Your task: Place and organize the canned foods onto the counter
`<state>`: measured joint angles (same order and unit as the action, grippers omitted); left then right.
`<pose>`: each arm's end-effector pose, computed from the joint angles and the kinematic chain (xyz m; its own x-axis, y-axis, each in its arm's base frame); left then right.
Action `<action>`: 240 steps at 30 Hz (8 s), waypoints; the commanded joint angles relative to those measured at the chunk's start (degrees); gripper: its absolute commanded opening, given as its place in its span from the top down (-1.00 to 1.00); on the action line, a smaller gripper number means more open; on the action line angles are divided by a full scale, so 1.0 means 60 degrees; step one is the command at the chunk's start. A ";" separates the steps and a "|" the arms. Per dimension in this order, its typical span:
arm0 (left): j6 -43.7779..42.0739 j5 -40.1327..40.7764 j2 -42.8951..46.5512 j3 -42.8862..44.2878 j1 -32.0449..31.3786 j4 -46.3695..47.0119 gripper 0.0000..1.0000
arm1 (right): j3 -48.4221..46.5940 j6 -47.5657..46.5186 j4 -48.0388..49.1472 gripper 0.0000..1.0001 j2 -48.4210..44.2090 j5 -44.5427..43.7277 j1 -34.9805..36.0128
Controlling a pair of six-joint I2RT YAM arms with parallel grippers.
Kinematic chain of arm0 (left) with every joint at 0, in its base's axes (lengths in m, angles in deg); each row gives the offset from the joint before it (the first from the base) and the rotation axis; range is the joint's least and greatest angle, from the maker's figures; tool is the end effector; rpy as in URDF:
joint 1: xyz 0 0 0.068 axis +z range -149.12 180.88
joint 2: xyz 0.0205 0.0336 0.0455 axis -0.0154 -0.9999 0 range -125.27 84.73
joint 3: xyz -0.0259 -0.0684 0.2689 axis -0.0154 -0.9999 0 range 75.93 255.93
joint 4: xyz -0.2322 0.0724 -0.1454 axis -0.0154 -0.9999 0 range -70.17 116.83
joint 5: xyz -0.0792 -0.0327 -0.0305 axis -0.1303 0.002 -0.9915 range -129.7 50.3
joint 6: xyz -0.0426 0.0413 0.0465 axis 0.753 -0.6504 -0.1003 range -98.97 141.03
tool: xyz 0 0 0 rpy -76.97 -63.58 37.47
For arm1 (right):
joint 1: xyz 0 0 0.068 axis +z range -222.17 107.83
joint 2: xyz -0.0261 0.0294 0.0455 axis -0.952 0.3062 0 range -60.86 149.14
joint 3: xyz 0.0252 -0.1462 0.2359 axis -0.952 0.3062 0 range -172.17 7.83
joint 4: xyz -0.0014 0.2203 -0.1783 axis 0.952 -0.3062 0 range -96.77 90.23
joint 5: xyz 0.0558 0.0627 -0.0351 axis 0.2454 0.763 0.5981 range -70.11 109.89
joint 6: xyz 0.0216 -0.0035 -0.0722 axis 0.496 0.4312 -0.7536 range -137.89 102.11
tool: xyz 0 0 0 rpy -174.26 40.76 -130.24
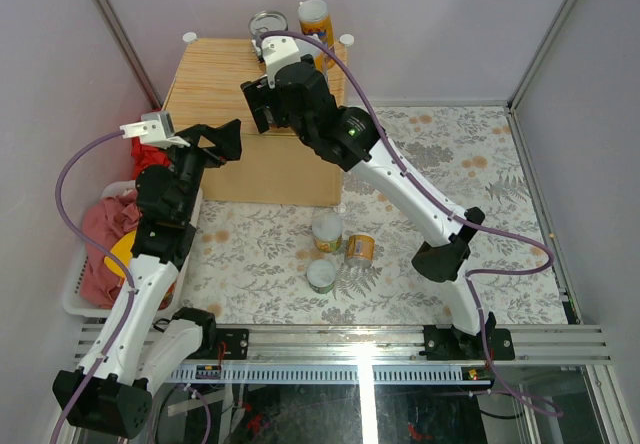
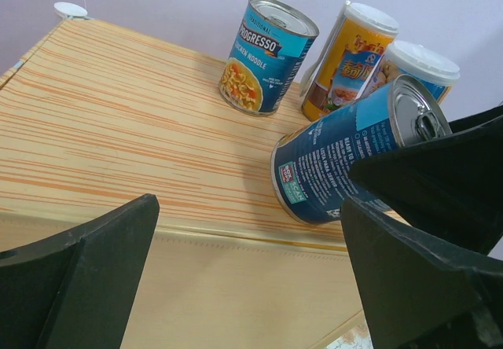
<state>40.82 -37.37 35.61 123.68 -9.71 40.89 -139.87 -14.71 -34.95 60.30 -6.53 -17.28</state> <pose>0.2433 -0.0428 0.4014 0.1541 -0.3730 -0.9149 0.2093 0.9173 -0.3387 0.3122 0.3948 0.4984 -0.1129 -0.0744 -0.9908 -0.4742 0.8803 -0.0121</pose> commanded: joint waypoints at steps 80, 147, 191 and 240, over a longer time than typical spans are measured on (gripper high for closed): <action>0.0058 -0.0676 -0.0203 0.0405 -0.0062 0.0208 -0.99 | 0.3723 0.0259 0.2882 -1.00 -0.3467 -0.0413 0.0136; -0.0084 0.2203 -0.3610 -0.3201 -0.7011 0.0855 -0.99 | 1.5661 0.4767 0.2825 -0.99 -1.0083 0.0175 -0.3158; -0.0883 0.4553 -0.6039 -0.3094 -0.7670 0.4615 0.39 | 1.5606 0.4938 0.2664 -0.99 -1.0219 0.0439 -0.3172; -0.1676 0.6266 -0.5998 1.1014 -0.2238 -0.4840 1.00 | 1.5275 0.4448 0.3535 -0.99 -1.0123 0.0855 -0.3172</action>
<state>24.88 8.05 2.36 184.16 -28.57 15.84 -45.58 12.79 -17.64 -0.07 -2.79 -35.88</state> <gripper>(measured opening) 0.709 0.994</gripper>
